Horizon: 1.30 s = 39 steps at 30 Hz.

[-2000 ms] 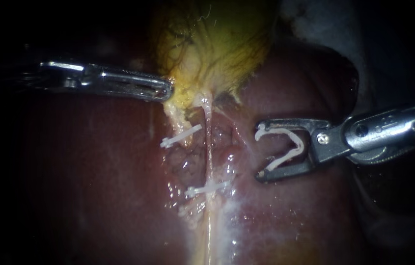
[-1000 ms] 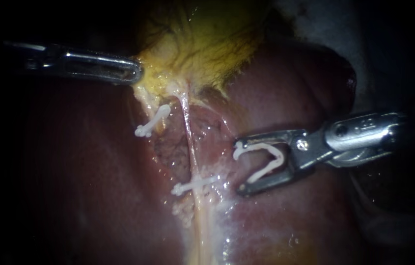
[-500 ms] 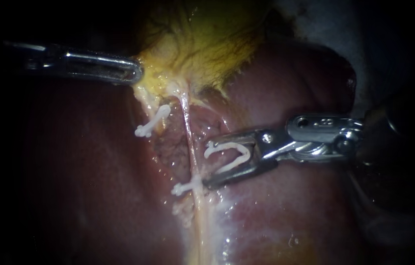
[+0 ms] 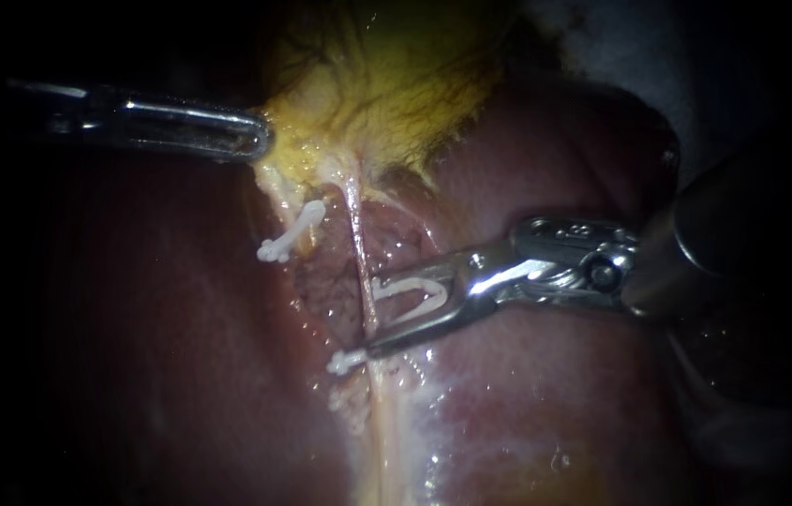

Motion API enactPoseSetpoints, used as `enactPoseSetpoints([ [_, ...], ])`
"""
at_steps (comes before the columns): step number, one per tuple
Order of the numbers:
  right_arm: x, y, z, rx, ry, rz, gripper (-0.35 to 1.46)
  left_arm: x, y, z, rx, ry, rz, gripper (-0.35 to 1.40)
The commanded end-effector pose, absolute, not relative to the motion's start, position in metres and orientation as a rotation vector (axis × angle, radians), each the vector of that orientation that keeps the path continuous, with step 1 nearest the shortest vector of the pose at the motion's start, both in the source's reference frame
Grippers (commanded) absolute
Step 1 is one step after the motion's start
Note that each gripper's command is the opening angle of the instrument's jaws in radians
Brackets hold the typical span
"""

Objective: Clipping second clip right tube

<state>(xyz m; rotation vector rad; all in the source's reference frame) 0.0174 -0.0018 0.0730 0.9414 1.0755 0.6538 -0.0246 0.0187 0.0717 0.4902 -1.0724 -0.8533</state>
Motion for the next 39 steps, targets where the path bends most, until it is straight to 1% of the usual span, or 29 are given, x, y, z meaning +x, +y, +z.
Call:
enactPoseSetpoints([
  [1,0.0175,-0.0019,0.0729,0.956,1.085,0.659,0.5,-0.0247,0.0187,0.0717,0.49,-1.073,-0.853,-0.35],
  [3,0.0177,-0.0019,0.0728,0.982,1.11,0.673,0.5,-0.0247,0.0187,0.0717,0.49,-1.072,-0.853,-0.35],
  [9,0.0181,-0.0023,0.0718,1.021,1.152,0.669,0.5,-0.0247,0.0187,0.0717,0.49,-1.072,-0.853,-0.35],
  [16,0.019,-0.0023,0.0691,1.058,1.215,0.685,0.48,-0.0247,0.0187,0.0717,0.49,-1.072,-0.853,-0.35],
  [22,0.0193,-0.0024,0.0684,1.087,1.206,0.703,0.43,-0.0248,0.0187,0.0717,0.489,-1.072,-0.854,-0.35],
  [32,0.0193,-0.0027,0.0686,1.13,1.174,0.75,0.25,-0.0248,0.0186,0.0717,0.489,-1.072,-0.854,-0.35],
  [39,0.0195,-0.0029,0.0689,1.141,1.167,0.752,0.13,-0.0248,0.0186,0.0717,0.489,-1.072,-0.854,-0.35],
])
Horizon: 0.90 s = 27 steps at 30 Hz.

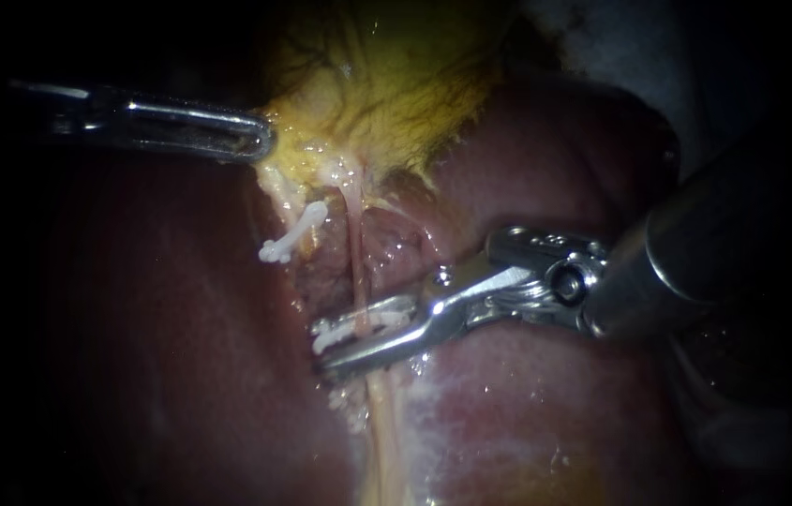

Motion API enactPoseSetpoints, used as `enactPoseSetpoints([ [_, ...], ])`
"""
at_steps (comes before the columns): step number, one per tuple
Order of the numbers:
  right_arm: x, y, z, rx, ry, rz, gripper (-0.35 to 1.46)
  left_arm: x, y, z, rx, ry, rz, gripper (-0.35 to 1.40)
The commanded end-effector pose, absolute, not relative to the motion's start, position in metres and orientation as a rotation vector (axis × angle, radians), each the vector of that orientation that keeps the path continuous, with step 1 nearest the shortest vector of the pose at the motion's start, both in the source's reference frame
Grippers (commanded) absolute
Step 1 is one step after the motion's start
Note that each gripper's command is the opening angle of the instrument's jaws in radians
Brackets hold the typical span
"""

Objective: Clipping second clip right tube

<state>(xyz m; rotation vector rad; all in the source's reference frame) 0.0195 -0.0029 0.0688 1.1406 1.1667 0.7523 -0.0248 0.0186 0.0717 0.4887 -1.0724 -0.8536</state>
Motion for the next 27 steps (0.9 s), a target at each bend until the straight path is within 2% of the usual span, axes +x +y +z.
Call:
enactPoseSetpoints([
  [1,0.0195,-0.0029,0.0689,1.141,1.167,0.751,0.1,-0.0248,0.0186,0.0717,0.489,-1.072,-0.854,-0.35],
  [5,0.0195,-0.0029,0.0688,1.149,1.161,0.761,-0.07,-0.0248,0.0186,0.0717,0.488,-1.072,-0.854,-0.35],
  [9,0.0195,-0.0029,0.0688,1.164,1.149,0.779,-0.34,-0.0248,0.0186,0.0718,0.488,-1.072,-0.854,-0.35],
  [15,0.0195,-0.0029,0.0689,1.196,1.124,0.813,-0.35,-0.0249,0.0186,0.0717,0.488,-1.072,-0.854,-0.35],
  [27,0.0196,-0.003,0.0689,1.238,1.114,0.755,-0.35,-0.0249,0.0186,0.0717,0.488,-1.072,-0.854,-0.35],
])
